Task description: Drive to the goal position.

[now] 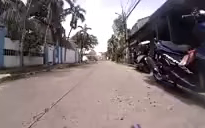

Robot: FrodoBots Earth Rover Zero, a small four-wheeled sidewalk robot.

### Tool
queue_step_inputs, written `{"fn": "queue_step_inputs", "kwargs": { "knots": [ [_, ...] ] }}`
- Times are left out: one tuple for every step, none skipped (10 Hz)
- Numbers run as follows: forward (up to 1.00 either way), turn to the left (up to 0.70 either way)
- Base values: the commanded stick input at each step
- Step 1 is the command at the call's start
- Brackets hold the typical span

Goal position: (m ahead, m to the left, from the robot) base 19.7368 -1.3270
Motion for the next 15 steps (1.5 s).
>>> {"fn": "queue_step_inputs", "kwargs": {
  "knots": [
    [0.7, 0.0],
    [0.7, 0.0],
    [0.7, 0.0],
    [0.7, 0.0],
    [0.7, 0.0],
    [0.7, 0.0],
    [0.7, 0.0],
    [0.7, 0.0],
    [0.7, 0.0],
    [0.7, 0.0],
    [0.7, 0.0],
    [0.7, 0.0],
    [0.7, 0.0],
    [0.7, 0.0],
    [0.7, 0.0]
  ]
}}
